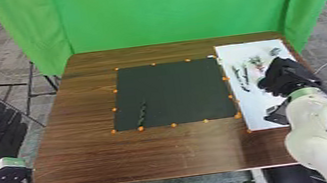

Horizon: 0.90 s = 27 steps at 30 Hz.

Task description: Arrange flowers

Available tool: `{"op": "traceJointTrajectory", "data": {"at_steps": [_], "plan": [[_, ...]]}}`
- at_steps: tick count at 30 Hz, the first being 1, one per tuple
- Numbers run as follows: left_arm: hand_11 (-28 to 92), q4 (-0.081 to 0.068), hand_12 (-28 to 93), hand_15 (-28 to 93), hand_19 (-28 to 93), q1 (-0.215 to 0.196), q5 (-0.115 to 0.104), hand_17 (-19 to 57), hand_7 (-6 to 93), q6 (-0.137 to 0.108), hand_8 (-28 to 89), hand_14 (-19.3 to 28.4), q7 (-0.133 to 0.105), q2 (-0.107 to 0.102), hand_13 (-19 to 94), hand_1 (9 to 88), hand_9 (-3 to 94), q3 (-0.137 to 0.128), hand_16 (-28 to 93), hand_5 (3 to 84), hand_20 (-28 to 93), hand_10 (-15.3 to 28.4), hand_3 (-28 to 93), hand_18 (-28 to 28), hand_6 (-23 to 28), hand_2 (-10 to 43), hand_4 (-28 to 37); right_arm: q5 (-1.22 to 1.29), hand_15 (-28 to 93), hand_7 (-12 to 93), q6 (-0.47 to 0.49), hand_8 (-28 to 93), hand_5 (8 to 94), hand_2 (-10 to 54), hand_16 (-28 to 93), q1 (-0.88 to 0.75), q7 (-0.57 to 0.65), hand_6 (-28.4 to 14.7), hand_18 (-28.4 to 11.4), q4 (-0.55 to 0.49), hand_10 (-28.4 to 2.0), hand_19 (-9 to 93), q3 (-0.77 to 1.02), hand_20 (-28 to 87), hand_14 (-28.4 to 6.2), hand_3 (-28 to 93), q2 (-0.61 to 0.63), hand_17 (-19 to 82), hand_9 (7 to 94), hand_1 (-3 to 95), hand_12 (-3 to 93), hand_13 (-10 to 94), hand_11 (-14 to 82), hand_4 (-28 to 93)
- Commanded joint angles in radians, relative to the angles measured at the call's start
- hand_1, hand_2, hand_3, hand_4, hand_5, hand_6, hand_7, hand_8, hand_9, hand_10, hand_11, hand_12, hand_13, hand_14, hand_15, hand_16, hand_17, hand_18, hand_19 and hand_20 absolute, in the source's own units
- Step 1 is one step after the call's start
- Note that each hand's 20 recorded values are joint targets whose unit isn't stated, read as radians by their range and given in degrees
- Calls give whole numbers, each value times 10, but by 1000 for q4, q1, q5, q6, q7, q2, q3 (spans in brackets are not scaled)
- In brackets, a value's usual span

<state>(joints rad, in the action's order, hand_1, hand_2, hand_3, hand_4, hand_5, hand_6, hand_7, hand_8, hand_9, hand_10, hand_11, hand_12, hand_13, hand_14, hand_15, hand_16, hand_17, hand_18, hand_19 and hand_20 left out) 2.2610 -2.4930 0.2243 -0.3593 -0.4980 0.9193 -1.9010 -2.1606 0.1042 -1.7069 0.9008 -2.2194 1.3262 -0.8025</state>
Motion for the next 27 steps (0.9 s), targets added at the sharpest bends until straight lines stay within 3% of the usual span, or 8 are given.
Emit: {"op": "traceJointTrajectory", "data": {"at_steps": [1,7,8,12,20,27], "plan": [[184,-3,74,235,196,4,3,-43,148,6,-104,104,10,-2,170,202,287,6,-99,342,57,124,714,72,66,113,-283,5,680,381,11,251,784,-57,383,242,-69,-27,-263,54,-133,932,-207,443,-117,705,-129,498,853,508,359,802,445,-220],[185,-3,74,234,196,6,6,-43,148,6,-104,104,22,2,170,202,287,10,-99,343,57,124,714,71,67,113,-283,56,681,382,52,250,785,-58,384,303,-68,-28,-264,135,-133,932,-312,447,-116,707,-226,498,853,506,360,803,447,-221],[185,-2,74,234,196,4,2,-43,148,5,-104,104,13,-3,170,202,287,12,-99,343,57,124,715,71,67,113,-283,57,682,382,65,251,786,-58,384,308,-64,-27,-263,145,-133,932,-323,447,-116,708,-239,498,853,505,360,803,448,-221],[185,-4,73,235,195,11,8,-43,149,2,-104,104,33,-1,170,202,287,7,-99,343,57,123,714,71,67,114,-283,61,682,382,95,250,785,-59,384,323,-37,-26,-263,196,-133,932,-364,447,-116,710,-299,500,853,504,360,804,449,-221],[185,-6,73,235,194,21,11,-42,149,-3,-104,104,42,-6,170,202,287,15,-100,344,57,124,714,70,67,114,-283,58,682,388,177,251,786,-63,383,327,-24,-27,-263,280,-133,932,-426,450,-115,718,-361,502,854,491,359,807,451,-196],[185,-16,74,237,192,50,21,-41,149,7,-104,105,67,-12,170,203,287,33,-100,344,58,124,713,70,67,114,-283,11,683,391,159,249,786,-63,383,315,-46,-26,-263,297,-133,932,-469,451,-115,719,-383,503,855,487,359,809,452,-191]]}}
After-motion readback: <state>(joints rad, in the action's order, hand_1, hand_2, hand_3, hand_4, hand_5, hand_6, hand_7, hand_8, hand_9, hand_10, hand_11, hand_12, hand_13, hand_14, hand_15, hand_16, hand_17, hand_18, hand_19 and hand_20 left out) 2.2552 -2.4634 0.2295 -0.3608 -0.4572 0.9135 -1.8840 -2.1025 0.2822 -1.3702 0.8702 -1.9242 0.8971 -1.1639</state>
